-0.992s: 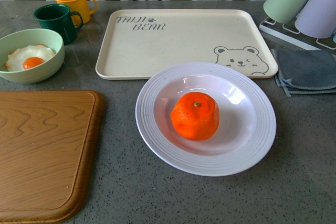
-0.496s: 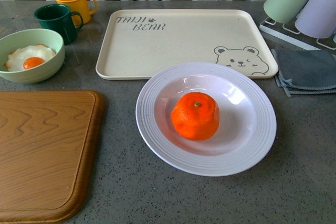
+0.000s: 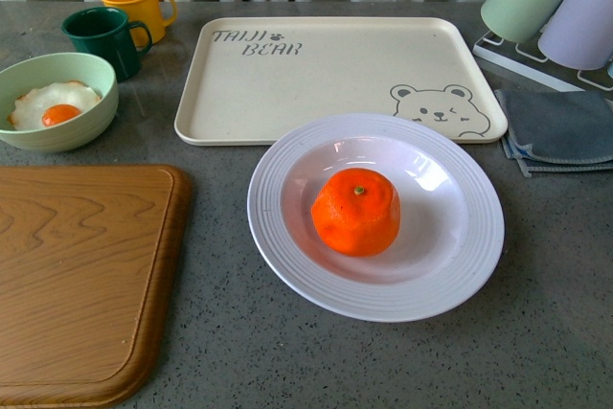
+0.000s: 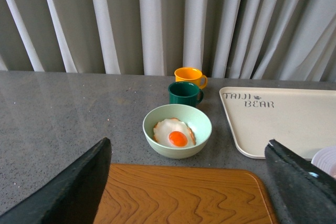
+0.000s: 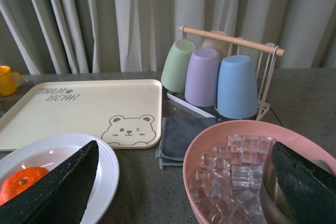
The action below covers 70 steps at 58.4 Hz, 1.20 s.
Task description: Place orange and plate with both arms
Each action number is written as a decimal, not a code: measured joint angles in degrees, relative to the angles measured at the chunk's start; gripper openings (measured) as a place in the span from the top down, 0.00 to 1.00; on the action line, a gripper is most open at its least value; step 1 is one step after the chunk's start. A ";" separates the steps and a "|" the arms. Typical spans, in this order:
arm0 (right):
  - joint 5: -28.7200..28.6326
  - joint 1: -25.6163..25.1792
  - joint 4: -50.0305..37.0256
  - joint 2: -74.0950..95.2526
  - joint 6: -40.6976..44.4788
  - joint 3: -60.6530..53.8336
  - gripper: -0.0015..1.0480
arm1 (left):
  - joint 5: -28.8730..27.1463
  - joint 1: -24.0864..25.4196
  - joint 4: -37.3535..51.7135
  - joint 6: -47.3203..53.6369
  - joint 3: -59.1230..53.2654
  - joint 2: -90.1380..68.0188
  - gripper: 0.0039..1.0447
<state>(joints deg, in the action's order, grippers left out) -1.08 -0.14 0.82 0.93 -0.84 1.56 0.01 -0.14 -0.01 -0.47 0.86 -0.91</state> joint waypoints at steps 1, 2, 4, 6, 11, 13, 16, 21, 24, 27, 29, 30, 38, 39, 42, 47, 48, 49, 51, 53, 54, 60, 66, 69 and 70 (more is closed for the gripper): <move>-1.09 -0.22 1.42 0.70 -0.66 0.42 0.09 | 0.00 0.00 0.00 0.00 0.00 0.00 0.10; -4.02 -0.39 5.44 2.45 -2.56 2.05 0.09 | -0.02 0.00 0.00 0.02 0.00 0.00 0.07; -6.21 0.02 11.72 7.04 -5.33 4.81 0.09 | 0.00 0.00 0.00 0.07 0.00 0.00 0.07; -6.54 1.46 16.41 12.35 -9.44 7.21 0.09 | 0.02 0.00 0.00 0.09 0.00 0.00 0.09; -2.19 10.25 13.25 27.69 -22.32 8.83 0.09 | -0.02 0.00 0.00 0.09 0.00 0.00 0.08; -0.50 13.62 7.28 33.99 -28.50 8.85 0.09 | 0.00 0.00 0.00 0.09 0.00 0.00 0.08; 0.46 16.76 -1.70 43.08 -35.12 8.87 0.09 | 0.00 0.00 0.00 0.09 0.00 0.00 0.08; 0.48 17.90 -12.57 55.91 -42.23 9.46 0.09 | 0.00 0.00 0.00 0.09 0.00 0.00 0.08; 0.46 17.86 -16.28 61.20 -44.17 9.84 0.09 | 0.00 0.00 0.00 0.09 0.00 0.00 0.08; 0.52 17.57 -18.99 65.35 -45.59 9.99 0.09 | 0.00 0.00 0.00 0.09 0.00 0.00 0.08; 0.61 17.29 -20.37 67.36 -46.14 9.99 0.09 | 0.00 0.00 0.00 0.09 0.00 0.00 0.08; 0.57 17.20 -20.81 67.98 -46.25 9.99 0.09 | 0.00 0.00 0.00 0.09 0.00 0.00 0.08; 0.76 14.91 -27.30 77.83 -47.60 10.60 0.09 | 0.00 0.00 0.00 0.09 0.00 0.00 0.08; 0.83 14.73 -28.04 78.79 -47.58 10.75 0.09 | 0.00 0.00 0.00 0.09 0.00 0.00 0.08; 0.70 14.45 -29.64 81.20 -47.56 11.41 0.09 | 0.00 0.00 0.00 0.09 0.00 0.00 0.08; -1.20 14.01 -32.02 85.29 -47.56 13.00 0.09 | 0.00 0.00 0.00 0.09 0.00 0.00 0.08; -1.49 13.97 -32.33 85.81 -47.56 13.22 0.09 | 0.00 0.00 0.00 0.09 0.00 0.00 0.08; -1.81 13.97 -32.83 86.84 -47.56 13.68 0.09 | 0.00 0.00 0.00 0.07 0.00 0.00 0.08; -2.08 13.97 -33.33 88.30 -47.54 14.43 0.09 | 0.00 0.00 0.00 0.09 0.00 0.00 0.08; -2.86 13.97 -34.32 90.16 -47.54 15.34 0.09 | 0.00 0.00 0.00 0.09 0.00 0.00 0.08; -3.10 13.97 -34.75 91.03 -47.56 15.78 0.09 | 0.00 0.00 0.00 0.09 0.00 0.00 0.08; -3.50 14.01 -36.39 94.62 -47.56 17.75 0.09 | 0.00 0.00 0.00 0.09 0.00 0.00 0.08; -4.28 14.16 -37.97 98.18 -47.69 19.61 0.09 | 0.00 0.00 0.00 0.09 0.00 0.00 0.08; -4.50 14.43 -38.58 100.00 -47.80 20.55 0.09 | 0.00 0.00 0.00 0.09 0.00 0.00 0.08; -4.50 14.49 -38.71 100.35 -47.80 20.72 0.09 | 0.00 0.00 0.00 0.09 0.00 0.00 0.08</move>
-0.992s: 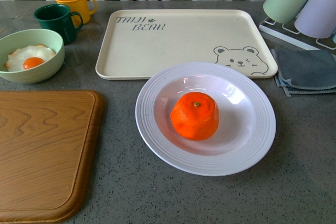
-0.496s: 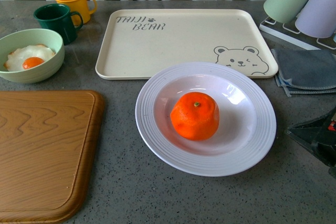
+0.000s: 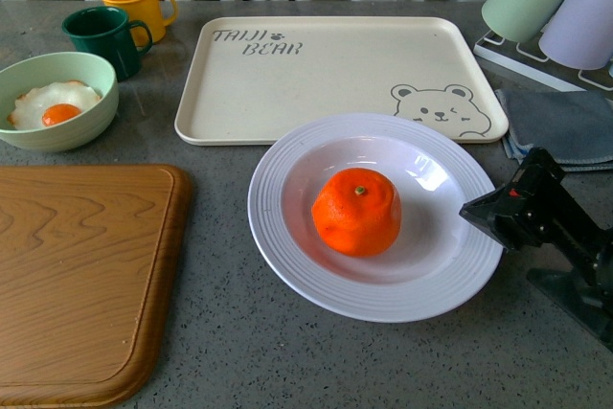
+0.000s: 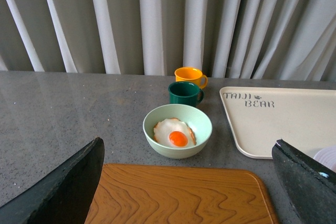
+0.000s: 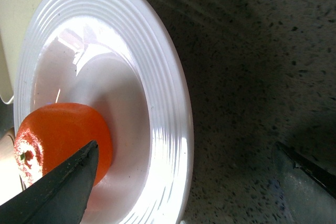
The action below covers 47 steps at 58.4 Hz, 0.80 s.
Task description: Place orange and plate with both arms
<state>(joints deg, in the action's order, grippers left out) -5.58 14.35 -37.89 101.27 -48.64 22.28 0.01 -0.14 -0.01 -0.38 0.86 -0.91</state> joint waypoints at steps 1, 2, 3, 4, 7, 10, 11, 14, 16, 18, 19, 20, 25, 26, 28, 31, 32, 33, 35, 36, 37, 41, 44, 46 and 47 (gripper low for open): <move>0.00 0.13 -0.22 0.61 0.00 0.31 0.09 | 0.00 0.00 0.00 0.00 0.00 0.00 0.08; 0.07 0.20 -0.33 0.92 0.00 0.48 0.09 | 0.00 0.00 0.00 0.00 0.00 0.00 0.08; 0.13 0.33 -0.44 1.38 0.00 0.83 0.09 | 0.00 0.00 0.00 0.00 0.00 0.00 0.08; 0.11 0.39 -0.48 1.55 0.00 0.98 0.09 | 0.00 0.00 0.00 0.00 0.00 0.00 0.08; 0.24 0.76 -1.01 2.67 0.00 1.95 0.09 | 0.00 0.00 0.00 0.00 0.00 0.00 0.08; 0.37 1.07 -1.18 3.43 0.00 2.75 0.09 | 0.00 0.00 0.00 0.00 0.00 0.00 0.08; 0.37 1.16 -1.38 3.67 0.00 2.95 0.09 | 0.00 0.00 0.00 0.00 0.00 0.00 0.08; 0.39 1.31 -1.49 4.50 0.00 3.96 0.09 | 0.00 0.00 0.00 0.00 0.00 0.00 0.08; 0.37 1.36 -1.46 4.94 0.02 4.50 0.09 | 0.00 0.00 0.00 0.00 0.00 0.00 0.08; 0.35 1.36 -1.36 5.42 0.02 5.16 0.09 | 0.00 0.00 0.00 0.00 0.00 0.00 0.08; 0.24 1.36 -1.33 5.66 0.02 5.44 0.09 | 0.00 0.00 0.00 0.00 0.00 0.00 0.08; 0.20 1.36 -1.29 5.84 0.04 5.77 0.09 | 0.00 0.00 0.00 0.00 0.00 0.00 0.08; -0.17 1.27 -0.66 6.75 0.26 7.39 0.09 | 0.00 0.00 0.00 0.00 0.00 0.00 0.08; -0.28 1.22 -0.50 6.84 0.31 7.65 0.09 | 0.00 0.00 0.00 0.00 0.00 0.00 0.08; -0.48 1.11 -0.28 7.04 0.39 8.00 0.09 | 0.00 0.00 0.00 0.00 0.00 0.00 0.08; -0.96 0.94 -0.07 7.32 0.46 8.52 0.09 | 0.00 0.00 0.00 0.00 0.00 0.00 0.08; -1.03 0.90 0.02 7.39 0.48 8.63 0.09 | 0.00 0.00 0.00 0.00 0.00 0.00 0.08; -1.11 0.87 0.09 7.45 0.50 8.76 0.09 | 0.00 0.00 0.00 0.00 0.00 0.00 0.08; -1.33 0.76 0.28 7.61 0.66 9.14 0.09 | 0.00 0.00 0.00 0.00 0.00 0.00 0.08; -1.38 0.68 0.55 7.78 0.72 9.40 0.09 | 0.00 0.00 0.00 0.00 0.00 0.00 0.08; -1.40 0.66 0.66 7.85 0.83 9.53 0.09 | 0.00 0.00 0.00 0.00 0.00 0.00 0.08; -1.60 0.52 1.22 8.17 1.27 10.12 0.09 | 0.00 0.00 0.00 0.00 0.00 0.00 0.08; -1.60 0.48 1.27 8.57 1.57 10.45 0.09 | 0.00 0.00 0.00 0.00 0.00 0.00 0.08; -1.60 0.48 1.31 8.74 1.77 10.67 0.09 | 0.00 0.00 0.00 0.00 0.00 0.00 0.08; -1.60 0.46 1.36 8.94 1.88 10.86 0.09 | 0.00 0.00 0.00 0.00 0.00 0.00 0.08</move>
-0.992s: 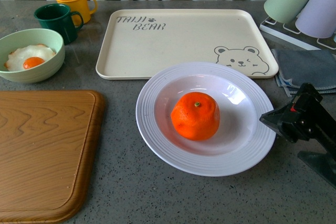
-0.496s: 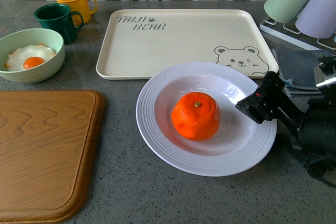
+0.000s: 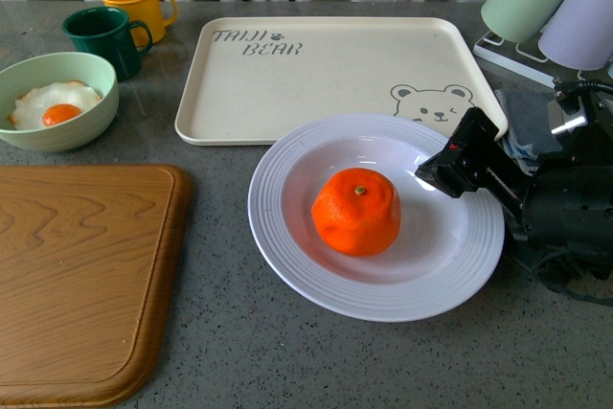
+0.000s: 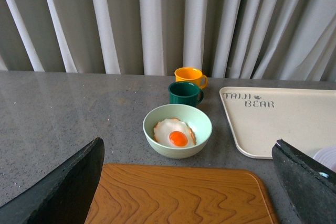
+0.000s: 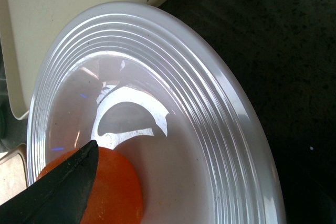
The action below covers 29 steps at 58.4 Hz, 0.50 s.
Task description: Place orange and plate with both arms
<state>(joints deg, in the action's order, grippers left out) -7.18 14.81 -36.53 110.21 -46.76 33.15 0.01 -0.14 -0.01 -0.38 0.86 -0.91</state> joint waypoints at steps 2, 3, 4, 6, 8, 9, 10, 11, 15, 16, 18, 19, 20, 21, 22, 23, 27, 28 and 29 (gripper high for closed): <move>0.02 0.00 0.09 0.24 0.11 0.28 0.09 | 0.00 0.00 0.00 0.00 0.00 0.00 0.08; 0.02 0.00 0.13 0.33 0.11 0.37 0.09 | 0.00 0.00 0.00 0.00 0.00 0.00 0.08; 0.04 0.00 0.20 0.39 0.20 0.52 0.09 | 0.00 0.00 0.00 0.00 0.00 0.00 0.08; 0.09 0.00 0.33 0.55 0.31 0.68 0.10 | 0.00 0.00 0.00 0.00 0.00 0.00 0.08; 0.31 0.00 0.70 0.72 0.61 0.83 0.13 | 0.00 0.00 0.00 0.00 0.00 0.00 0.08; 0.31 0.00 0.81 0.74 0.70 0.87 0.14 | 0.00 0.00 0.00 0.00 0.00 0.00 0.08; 0.39 0.00 0.94 0.83 0.83 0.92 0.17 | 0.00 0.00 0.00 0.00 0.00 0.00 0.08; 0.48 0.00 0.96 0.87 0.94 0.92 0.18 | 0.00 0.00 0.00 0.00 0.00 0.00 0.08; 0.76 0.02 1.03 1.14 1.16 0.92 0.27 | 0.00 0.00 0.00 0.00 0.00 0.00 0.08; 0.90 0.02 1.07 1.22 1.20 0.92 0.29 | 0.00 0.00 0.00 0.00 0.00 0.00 0.08; 1.09 0.02 1.11 1.38 1.27 0.92 0.33 | 0.00 0.00 0.00 0.00 0.00 0.00 0.08; 1.18 0.02 1.14 1.44 1.29 0.92 0.35 | 0.00 0.00 0.00 0.00 0.00 0.00 0.08; 1.31 0.02 1.16 1.55 1.36 0.92 0.38 | 0.00 0.00 0.00 0.00 0.00 0.00 0.08; 1.38 0.02 1.16 1.62 1.36 0.94 0.40 | 0.00 0.00 0.00 0.00 0.00 0.00 0.08; 1.44 0.02 1.16 1.68 1.36 0.94 0.42 | 0.00 0.00 0.00 0.00 0.00 0.00 0.08; 1.60 0.00 1.20 1.81 1.36 0.94 0.45 | 0.00 0.00 0.00 0.00 0.00 0.00 0.08; 1.81 0.00 1.36 2.05 1.36 0.98 0.54 | 0.00 0.00 0.00 0.00 0.00 0.00 0.08; 1.88 0.00 1.36 2.16 1.36 1.01 0.57 | 0.00 0.00 0.00 0.00 0.00 0.00 0.08; 1.92 0.00 1.36 2.23 1.36 1.01 0.59 | 0.00 0.00 0.00 0.00 0.00 0.00 0.08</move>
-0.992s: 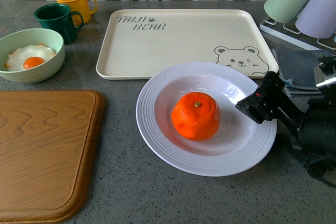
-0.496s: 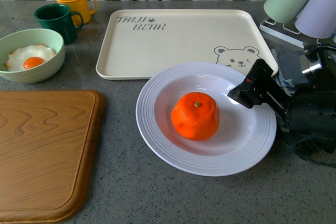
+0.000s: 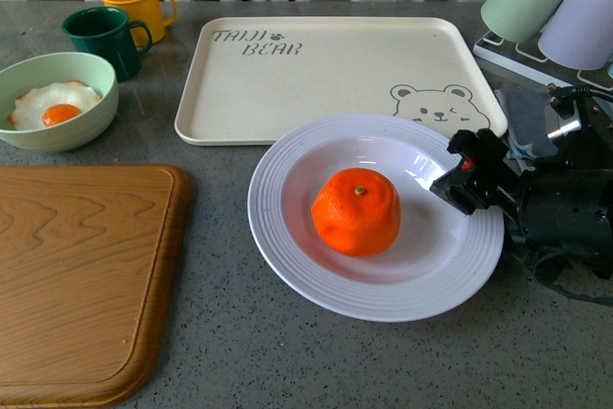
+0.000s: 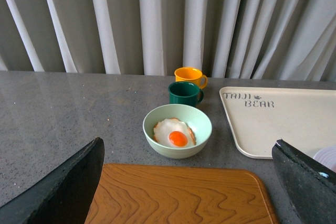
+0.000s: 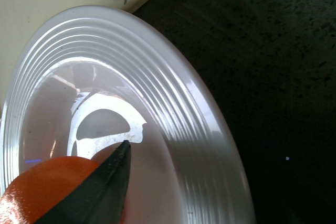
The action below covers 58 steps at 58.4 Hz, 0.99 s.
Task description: Place orange and plate with both arms
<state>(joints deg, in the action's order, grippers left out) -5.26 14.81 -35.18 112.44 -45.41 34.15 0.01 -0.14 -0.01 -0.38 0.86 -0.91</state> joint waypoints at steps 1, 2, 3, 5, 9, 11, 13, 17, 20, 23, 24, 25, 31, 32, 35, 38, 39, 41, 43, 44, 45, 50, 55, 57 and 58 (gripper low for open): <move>-0.02 0.00 0.02 0.07 -0.02 0.00 0.62 | 0.00 0.00 0.00 -0.02 0.00 0.00 0.08; 0.00 0.00 0.02 0.09 -0.02 0.02 0.64 | 0.00 0.00 0.00 0.00 0.00 0.00 0.08; -0.07 0.00 0.07 0.17 -0.02 0.02 0.67 | 0.00 0.00 0.00 0.00 0.00 0.00 0.08; -0.20 0.02 0.09 0.33 0.00 0.04 0.72 | 0.00 0.00 0.00 0.00 0.00 0.00 0.08; -1.16 0.04 0.24 0.44 -0.37 -0.02 0.79 | 0.00 0.00 0.00 0.00 0.00 0.00 0.08; -1.90 0.13 0.26 0.46 -0.59 0.00 0.82 | 0.00 0.00 0.00 0.00 0.00 0.00 0.08; -2.36 0.15 0.26 0.46 -1.01 -0.02 0.84 | 0.00 0.00 0.00 0.00 0.00 0.00 0.08; -3.28 0.13 0.24 0.31 -1.97 0.00 0.88 | 0.00 0.00 0.00 0.00 0.00 0.00 0.08; -3.58 0.11 0.24 -0.04 -2.51 -0.13 0.89 | 0.00 0.00 0.00 0.00 0.00 0.00 0.08; -3.85 0.07 0.22 -0.57 -2.93 -0.39 0.90 | 0.00 0.00 0.00 0.00 0.00 0.00 0.08; -3.93 0.04 0.22 -0.72 -2.97 -0.46 0.90 | 0.00 0.00 0.00 0.00 0.00 0.00 0.08; -4.04 0.02 0.20 -1.01 -3.15 -0.61 0.90 | 0.00 0.00 0.00 0.00 0.00 0.00 0.08; -5.03 -0.33 0.20 -3.10 -3.85 -1.66 0.94 | 0.00 0.00 0.00 0.00 0.00 0.00 0.08; -5.25 -0.37 0.20 -3.34 -3.93 -1.84 0.94 | 0.00 0.00 0.00 0.00 0.00 0.00 0.08; -6.10 -0.70 0.28 -4.76 -3.96 -2.60 0.96 | 0.00 0.00 0.00 0.00 0.00 0.00 0.08; -6.69 -1.40 0.33 -6.54 -3.87 -3.93 0.97 | 0.00 0.00 0.00 0.00 0.00 0.00 0.08; -6.86 -1.66 0.37 -7.04 -3.80 -4.48 0.97 | 0.00 0.00 0.00 0.00 0.00 0.00 0.08; -7.76 -2.69 0.63 -8.26 -3.76 -5.79 0.97 | 0.00 0.00 0.00 0.00 0.00 0.00 0.08; -8.39 -3.32 0.63 -8.94 -3.72 -6.58 0.97 | 0.00 0.00 0.00 0.00 0.00 0.00 0.08; -8.55 -3.56 0.66 -9.18 -3.69 -6.82 0.97 | 0.00 0.00 0.00 0.00 0.00 0.00 0.08; -9.14 -4.15 0.76 -9.86 -3.58 -7.45 0.97 | 0.00 0.00 0.00 0.00 0.00 0.00 0.08; -11.34 -5.95 1.14 -12.02 -2.97 -9.29 0.97 | 0.00 0.00 0.00 0.00 0.00 0.00 0.08; -12.70 -7.17 1.11 -13.46 -2.60 -10.69 0.97 | 0.00 0.00 0.00 0.00 0.00 0.00 0.08; -13.09 -7.50 1.09 -13.94 -2.51 -11.15 0.97 | 0.00 0.00 0.00 0.00 0.00 0.00 0.08; -13.35 -7.69 1.01 -14.32 -2.38 -11.41 0.97 | 0.00 0.00 0.00 0.00 0.00 0.00 0.08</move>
<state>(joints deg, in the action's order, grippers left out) -18.61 7.11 -34.17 98.13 -47.79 22.74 0.01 -0.14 -0.01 -0.38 0.86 -0.91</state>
